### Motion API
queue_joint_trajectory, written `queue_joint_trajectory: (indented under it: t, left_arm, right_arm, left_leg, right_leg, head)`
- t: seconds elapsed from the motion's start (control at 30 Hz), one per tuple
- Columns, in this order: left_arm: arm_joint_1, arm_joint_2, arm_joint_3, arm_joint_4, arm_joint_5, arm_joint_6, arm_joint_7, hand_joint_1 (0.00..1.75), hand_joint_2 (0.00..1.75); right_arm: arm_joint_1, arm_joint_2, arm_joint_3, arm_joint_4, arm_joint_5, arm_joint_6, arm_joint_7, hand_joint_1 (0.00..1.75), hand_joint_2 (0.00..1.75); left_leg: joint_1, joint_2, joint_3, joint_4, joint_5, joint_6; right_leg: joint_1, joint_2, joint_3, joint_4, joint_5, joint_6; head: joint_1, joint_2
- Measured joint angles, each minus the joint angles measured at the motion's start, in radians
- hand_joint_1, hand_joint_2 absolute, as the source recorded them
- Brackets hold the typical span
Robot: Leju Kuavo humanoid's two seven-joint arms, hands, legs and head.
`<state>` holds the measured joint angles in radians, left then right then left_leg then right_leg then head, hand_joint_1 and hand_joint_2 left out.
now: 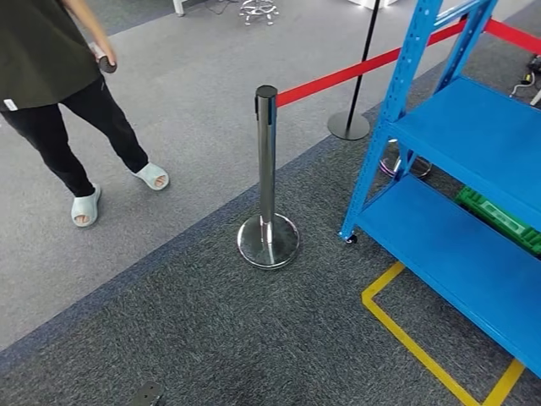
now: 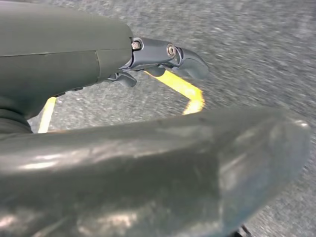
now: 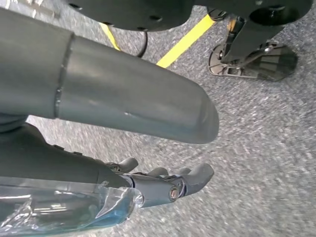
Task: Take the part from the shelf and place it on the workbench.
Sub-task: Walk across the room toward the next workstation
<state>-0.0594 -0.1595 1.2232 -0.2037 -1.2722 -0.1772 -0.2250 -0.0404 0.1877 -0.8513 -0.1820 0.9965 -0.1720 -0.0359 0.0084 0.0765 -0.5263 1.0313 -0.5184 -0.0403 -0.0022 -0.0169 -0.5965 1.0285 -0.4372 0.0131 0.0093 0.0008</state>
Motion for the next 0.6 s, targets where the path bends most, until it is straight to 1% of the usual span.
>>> queue_joint_trajectory:
  t: [0.03,0.07,0.1,0.13,0.17,0.2,0.23,0.27,0.3,0.33,0.37,0.4,0.43,0.47,0.5,0.53,0.57,0.6]
  left_arm:
    - [0.001,0.0,0.0,0.0,0.0,0.0,0.0,0.0,0.0]
    - [0.002,0.0,0.0,0.0,-0.001,0.0,0.0,0.0,0.0]
    - [0.004,0.0,0.0,0.0,-0.002,0.0,0.0,0.0,0.0]
    - [0.006,0.0,0.0,0.0,-0.003,0.001,0.0,0.0,0.0]
    - [0.007,0.0,0.0,0.0,-0.004,0.001,0.0,0.0,0.0]
    - [0.007,0.0,0.0,0.0,-0.003,0.001,-0.001,0.0,0.0]
    - [0.007,0.0,0.0,0.0,-0.002,0.003,-0.001,0.0,0.0]
    - [0.007,0.0,0.0,0.0,0.0,0.004,-0.002,0.0,0.0]
    - [0.007,-0.001,0.0,0.0,0.004,0.006,-0.003,0.0,0.0]
    - [0.006,-0.002,0.0,0.0,0.008,0.007,-0.003,0.0,0.0]
    - [0.006,-0.003,0.0,0.0,0.014,0.008,-0.005,0.0,0.0]
    - [0.005,-0.004,0.003,0.0,0.027,0.007,-0.008,0.0,0.0]
    - [0.004,-0.005,0.008,0.0,0.045,0.004,-0.013,0.0,0.0]
    - [0.002,-0.006,0.017,0.0,0.063,0.002,-0.018,0.0,0.0]
    - [0.001,-0.006,0.026,0.0,0.08,-0.001,-0.022,0.0,0.0]
    - [0.001,-0.006,0.034,0.0,0.087,-0.003,-0.024,0.0,0.0]
    - [0.003,-0.004,0.04,0.0,0.087,-0.004,-0.023,0.0,0.0]
    - [0.006,-0.002,0.043,0.0,0.085,-0.004,-0.022,0.0,0.0]
  right_arm:
    - [-0.002,0.0,0.0,0.0,0.0,0.0,0.0,0.0,0.0]
    - [-0.004,0.0,-0.001,0.0,0.0,0.0,0.0,0.0,0.0]
    - [-0.006,0.0,-0.001,0.0,0.0,0.0,0.0,0.0,0.0]
    - [-0.006,0.0,-0.001,0.0,0.0,0.0,0.001,0.0,0.0]
    - [-0.005,0.0,-0.002,0.0,0.0,-0.003,0.002,0.0,0.0]
    - [-0.004,0.0,-0.002,0.0,0.0,-0.01,0.0,0.0,0.0]
    - [-0.003,0.0,-0.003,0.0,0.001,-0.023,-0.004,0.0,0.0]
    - [-0.003,0.001,-0.003,0.0,0.002,-0.04,-0.012,0.0,0.0]
    - [-0.004,0.001,-0.003,0.0,0.003,-0.058,-0.021,0.0,0.0]
    - [-0.005,0.001,-0.004,0.0,0.003,-0.073,-0.029,0.0,0.0]
    - [-0.005,0.001,-0.004,0.0,0.004,-0.085,-0.035,0.0,0.0]
    - [-0.003,0.001,-0.004,0.0,0.004,-0.092,-0.039,0.0,0.0]
    - [0.0,0.001,-0.005,0.0,0.003,-0.095,-0.041,0.0,0.0]
    - [0.004,0.001,-0.007,0.0,0.001,-0.096,-0.042,0.0,0.0]
    - [0.006,0.001,-0.008,0.0,0.0,-0.095,-0.042,0.0,0.0]
    - [0.006,0.001,-0.01,0.0,0.0,-0.093,-0.041,0.0,0.0]
    - [0.003,0.002,-0.012,0.0,0.0,-0.091,-0.04,0.0,0.0]
    - [0.001,0.002,-0.014,0.0,0.0,-0.088,-0.039,0.0,0.0]
  left_leg:
    - [0.002,-0.029,-0.022,0.047,-0.027,-0.004]
    - [0.001,-0.054,-0.054,0.111,-0.059,-0.006]
    - [0.001,-0.064,-0.091,0.18,-0.086,-0.008]
    - [0.001,-0.068,-0.121,0.23,-0.098,-0.008]
    - [0.002,-0.07,-0.138,0.249,-0.089,-0.009]
    - [0.002,-0.072,-0.136,0.23,-0.061,-0.008]
    - [0.003,-0.08,-0.117,0.177,-0.02,-0.008]
    - [0.006,-0.103,-0.09,0.108,0.02,-0.008]
    - [0.011,-0.129,-0.063,0.043,0.047,-0.007]
    - [0.014,-0.151,-0.045,-0.001,0.06,-0.005]
    - [0.015,-0.165,-0.036,-0.024,0.061,-0.001]
    - [0.014,-0.161,-0.033,-0.03,0.058,0.005]
    - [0.014,-0.149,-0.033,-0.03,0.06,0.013]
    - [0.014,-0.138,-0.031,-0.032,0.061,0.02]
    - [0.015,-0.125,-0.03,-0.033,0.062,0.028]
    - [0.015,-0.111,-0.029,-0.035,0.062,0.034]
    - [0.012,-0.095,-0.027,-0.035,0.061,0.039]
    - [0.009,-0.079,-0.026,-0.035,0.059,0.042]
  right_leg:
    - [-0.003,0.013,0.004,-0.003,0.003,-0.004]
    - [-0.004,0.026,0.004,-0.004,0.003,-0.007]
    - [-0.005,0.041,0.003,-0.004,0.003,-0.008]
    - [-0.005,0.057,0.004,-0.004,0.003,-0.009]
    - [-0.006,0.072,0.004,-0.004,0.003,-0.009]
    - [-0.007,0.088,0.005,-0.003,0.003,-0.008]
    - [-0.009,0.105,0.007,-0.003,0.003,-0.006]
    - [-0.01,0.12,0.007,-0.003,0.004,-0.002]
    - [-0.01,0.136,0.005,0.001,0.003,0.003]
    - [-0.01,0.15,0.001,0.002,0.003,0.009]
    - [-0.01,0.161,-0.004,0.002,0.004,0.016]
    - [-0.011,0.173,-0.009,-0.001,0.005,0.023]
    - [-0.013,0.181,-0.012,-0.005,0.008,0.03]
    - [-0.013,0.169,-0.016,-0.002,0.005,0.035]
    - [-0.011,0.143,-0.025,0.016,-0.007,0.039]
    - [-0.009,0.107,-0.042,0.055,-0.031,0.041]
    - [-0.007,0.066,-0.07,0.115,-0.064,0.042]
    - [-0.008,0.043,-0.104,0.185,-0.099,0.044]
  head:
    - [-0.003,0.0]
    - [-0.006,0.0]
    - [-0.007,0.0]
    - [-0.008,0.0]
    - [-0.008,0.0]
    - [-0.008,0.0]
    - [-0.008,0.0]
    - [-0.008,0.0]
    - [-0.01,0.0]
    - [-0.01,0.0]
    - [-0.012,0.0]
    - [-0.012,0.0]
    - [-0.011,0.0]
    - [-0.01,0.0]
    - [-0.005,0.0]
    - [-0.002,0.0]
    - [0.001,0.0]
    - [0.003,0.0]
